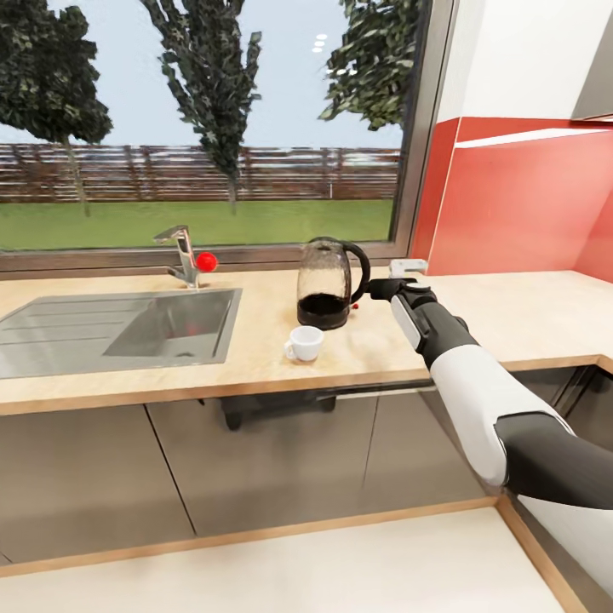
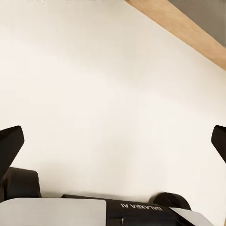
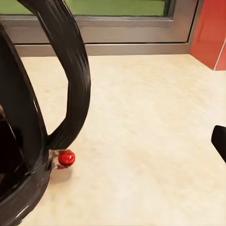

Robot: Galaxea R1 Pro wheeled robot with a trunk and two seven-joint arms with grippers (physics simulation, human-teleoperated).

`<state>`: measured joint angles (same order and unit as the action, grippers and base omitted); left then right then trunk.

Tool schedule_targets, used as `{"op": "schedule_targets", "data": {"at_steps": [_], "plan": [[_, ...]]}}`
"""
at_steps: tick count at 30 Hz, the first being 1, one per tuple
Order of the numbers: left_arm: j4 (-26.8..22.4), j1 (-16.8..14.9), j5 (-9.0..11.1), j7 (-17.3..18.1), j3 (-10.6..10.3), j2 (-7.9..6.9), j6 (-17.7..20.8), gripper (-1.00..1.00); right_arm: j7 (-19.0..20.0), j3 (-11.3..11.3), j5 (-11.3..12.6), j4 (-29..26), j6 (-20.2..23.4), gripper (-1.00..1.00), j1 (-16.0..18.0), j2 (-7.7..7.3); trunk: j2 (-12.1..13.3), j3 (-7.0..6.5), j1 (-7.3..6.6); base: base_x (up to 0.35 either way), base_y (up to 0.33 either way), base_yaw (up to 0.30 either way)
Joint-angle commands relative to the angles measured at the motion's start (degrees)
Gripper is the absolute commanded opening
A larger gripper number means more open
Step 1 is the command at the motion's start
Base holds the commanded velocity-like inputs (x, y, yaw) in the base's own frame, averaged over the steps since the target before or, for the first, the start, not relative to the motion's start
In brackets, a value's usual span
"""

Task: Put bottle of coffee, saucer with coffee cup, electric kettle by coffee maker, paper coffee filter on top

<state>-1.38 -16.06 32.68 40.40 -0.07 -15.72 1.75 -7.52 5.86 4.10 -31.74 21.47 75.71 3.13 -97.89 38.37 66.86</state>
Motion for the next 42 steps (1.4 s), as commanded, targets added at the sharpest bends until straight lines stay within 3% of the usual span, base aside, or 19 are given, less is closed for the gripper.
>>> {"op": "schedule_targets", "data": {"at_steps": [1, 42], "plan": [[0.0, 0.0, 0.2, 0.2, 0.0, -0.01, 0.2, 1.00, -0.5, 0.4, 0.4, 0.0, 0.3, 1.00, 0.0, -0.02, 0.0, 0.06, 0.00, 0.052, 0.006, 0.000], [0.0, 0.0, 0.2, 0.2, 0.0, -0.01, 0.2, 1.00, -0.4, 0.4, 0.5, 0.2, 0.2, 1.00, 0.0, -0.06, 0.0, 0.06, 0.00, 0.053, 0.005, 0.000]]}}
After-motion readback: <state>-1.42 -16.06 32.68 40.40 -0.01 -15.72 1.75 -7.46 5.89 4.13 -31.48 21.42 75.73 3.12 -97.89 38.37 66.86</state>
